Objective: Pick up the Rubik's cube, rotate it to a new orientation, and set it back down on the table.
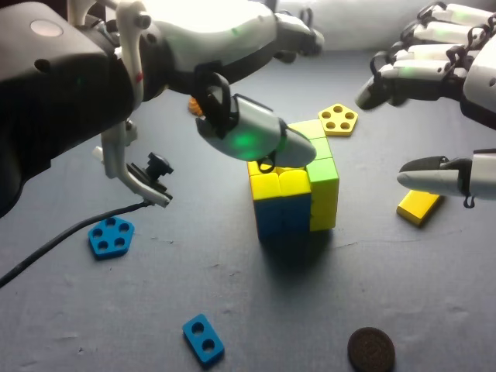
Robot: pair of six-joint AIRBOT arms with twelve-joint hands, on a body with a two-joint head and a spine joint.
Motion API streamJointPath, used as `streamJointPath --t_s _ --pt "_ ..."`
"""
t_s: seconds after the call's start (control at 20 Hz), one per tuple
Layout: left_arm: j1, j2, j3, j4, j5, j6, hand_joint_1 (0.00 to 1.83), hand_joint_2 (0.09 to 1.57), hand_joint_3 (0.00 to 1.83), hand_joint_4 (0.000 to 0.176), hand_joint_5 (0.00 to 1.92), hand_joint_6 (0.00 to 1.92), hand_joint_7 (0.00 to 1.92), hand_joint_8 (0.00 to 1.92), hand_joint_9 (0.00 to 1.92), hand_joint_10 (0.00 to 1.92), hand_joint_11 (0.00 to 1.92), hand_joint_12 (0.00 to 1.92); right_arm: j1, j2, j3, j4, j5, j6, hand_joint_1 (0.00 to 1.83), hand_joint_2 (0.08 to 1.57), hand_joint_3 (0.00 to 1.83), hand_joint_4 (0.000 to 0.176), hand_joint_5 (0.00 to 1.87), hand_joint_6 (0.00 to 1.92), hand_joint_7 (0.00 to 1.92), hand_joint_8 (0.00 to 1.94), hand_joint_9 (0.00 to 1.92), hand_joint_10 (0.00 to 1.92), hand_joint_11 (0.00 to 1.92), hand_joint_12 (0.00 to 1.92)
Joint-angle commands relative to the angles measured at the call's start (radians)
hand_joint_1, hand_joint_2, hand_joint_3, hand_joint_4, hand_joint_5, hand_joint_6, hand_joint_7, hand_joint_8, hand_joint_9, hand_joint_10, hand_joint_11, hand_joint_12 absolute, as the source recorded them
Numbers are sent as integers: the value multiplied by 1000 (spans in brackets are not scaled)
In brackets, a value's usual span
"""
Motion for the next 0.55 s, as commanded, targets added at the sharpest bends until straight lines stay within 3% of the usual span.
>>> streamJointPath --t_s 0.0,0.05,0.1,0.2,0.5 --pt "-26 14 -6 34 -18 -3 648 1022 0 0 375 547 228 1065 230 1117 13 1394 7 4 2 9 128 1 523 1173 2 0 262 1120 326 1343 205 1558 0 1853" --pt "-32 14 -10 34 -21 -3 642 1015 0 0 241 1010 176 1254 205 1283 12 1476 6 4 2 8 128 -1 523 1176 2 0 260 1230 350 1403 240 1596 15 1905" --pt "-40 14 -19 33 -35 -3 627 1022 1 0 203 1275 166 1350 190 1380 11 1561 6 4 2 6 129 -4 521 1182 3 0 245 1355 410 1431 309 1608 89 1918" --pt "-48 14 -25 31 -44 -3 628 1020 0 0 203 1468 196 1477 203 1481 25 1644 5 3 2 4 130 -5 526 1188 3 0 200 1491 416 1528 320 1695 165 1921" --pt "-54 15 -29 31 -35 -2 613 1022 0 0 228 1441 200 1517 208 1483 14 1697 4 3 2 3 131 -8 527 1192 3 0 195 1550 316 1644 232 1826 137 1921"
